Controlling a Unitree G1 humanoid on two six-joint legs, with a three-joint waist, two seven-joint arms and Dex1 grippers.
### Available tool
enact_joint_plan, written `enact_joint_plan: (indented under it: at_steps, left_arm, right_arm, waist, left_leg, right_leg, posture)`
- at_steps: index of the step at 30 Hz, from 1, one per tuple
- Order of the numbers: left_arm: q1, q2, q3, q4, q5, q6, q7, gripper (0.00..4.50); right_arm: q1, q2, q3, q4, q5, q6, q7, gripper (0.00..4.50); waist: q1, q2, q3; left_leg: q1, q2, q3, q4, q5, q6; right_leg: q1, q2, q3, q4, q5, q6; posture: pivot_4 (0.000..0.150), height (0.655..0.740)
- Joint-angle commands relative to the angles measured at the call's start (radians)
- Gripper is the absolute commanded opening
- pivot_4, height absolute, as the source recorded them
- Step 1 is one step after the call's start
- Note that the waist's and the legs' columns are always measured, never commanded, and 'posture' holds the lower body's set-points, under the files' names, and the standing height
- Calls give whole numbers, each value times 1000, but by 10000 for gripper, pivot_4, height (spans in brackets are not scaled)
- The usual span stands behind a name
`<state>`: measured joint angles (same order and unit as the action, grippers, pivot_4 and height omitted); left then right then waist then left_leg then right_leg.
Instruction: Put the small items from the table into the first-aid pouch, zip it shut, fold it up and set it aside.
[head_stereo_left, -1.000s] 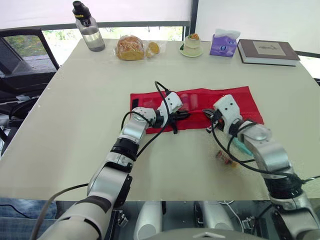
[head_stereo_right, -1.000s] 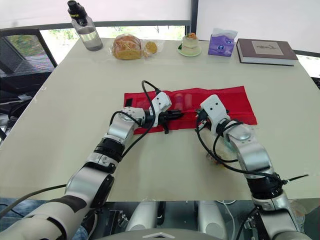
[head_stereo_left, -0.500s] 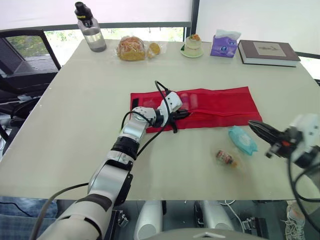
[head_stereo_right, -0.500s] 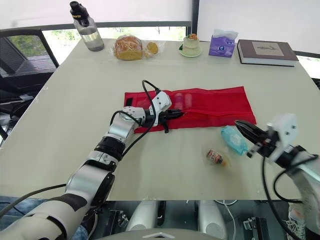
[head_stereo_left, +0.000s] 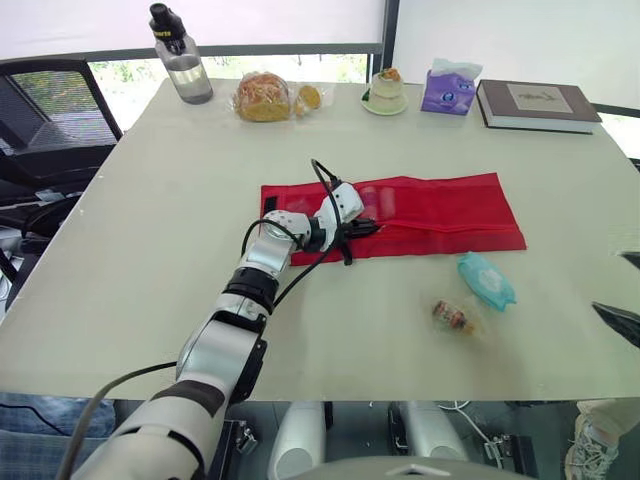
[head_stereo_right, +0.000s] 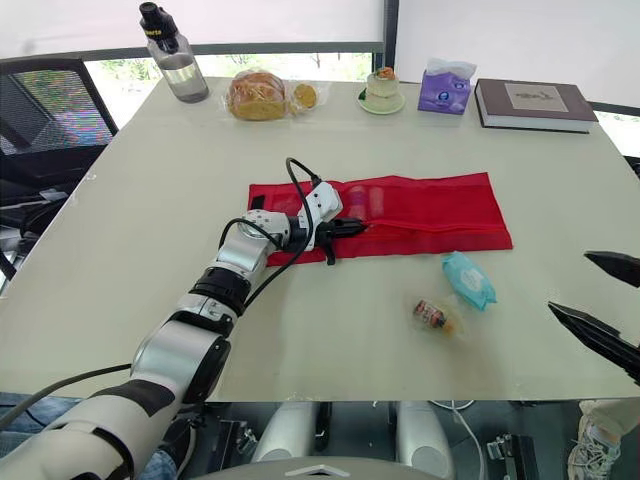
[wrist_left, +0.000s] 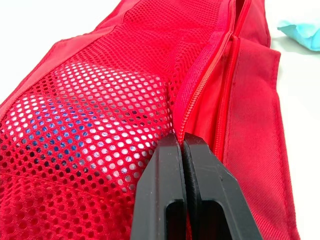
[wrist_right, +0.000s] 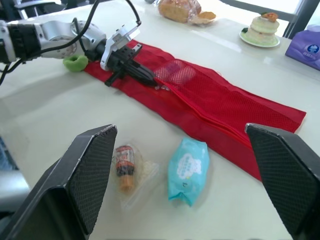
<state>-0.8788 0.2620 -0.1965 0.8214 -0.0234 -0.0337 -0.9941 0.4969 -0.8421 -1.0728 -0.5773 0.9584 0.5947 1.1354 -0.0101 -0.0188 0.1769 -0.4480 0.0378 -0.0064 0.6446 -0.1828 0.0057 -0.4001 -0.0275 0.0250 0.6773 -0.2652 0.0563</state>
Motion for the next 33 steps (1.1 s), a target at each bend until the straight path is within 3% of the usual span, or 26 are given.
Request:
enact_joint_plan:
  at_steps: [1, 16, 33]
  left_arm:
    - [-23, 5, 12, 22, 6, -23, -2, 0]
    - [-34, 6, 15, 56, 8, -49, -3, 0]
    - [-38, 8, 19, 51, 7, -52, 5, 0]
  right_arm:
    - [23, -66, -105, 33, 59, 49, 53, 44241]
    - [33, -171, -154, 128, 12, 96, 199, 44241]
    - [40, -104, -24, 76, -42, 70, 232, 44241]
  waist:
    - [0, 0, 0]
    - [1, 0, 0]
    - [0, 0, 0]
  left_leg:
    - [0, 0, 0, 0, 0, 0]
    - [0, 0, 0, 0, 0, 0]
    - [0, 0, 0, 0, 0, 0]
  right_leg:
    - [0, 0, 0, 0, 0, 0]
    - [0, 0, 0, 0, 0, 1]
    - [0, 0, 0, 0, 0, 1]
  posture:
    - [1500, 7400]
    - [1500, 7400]
    - [1500, 7400]
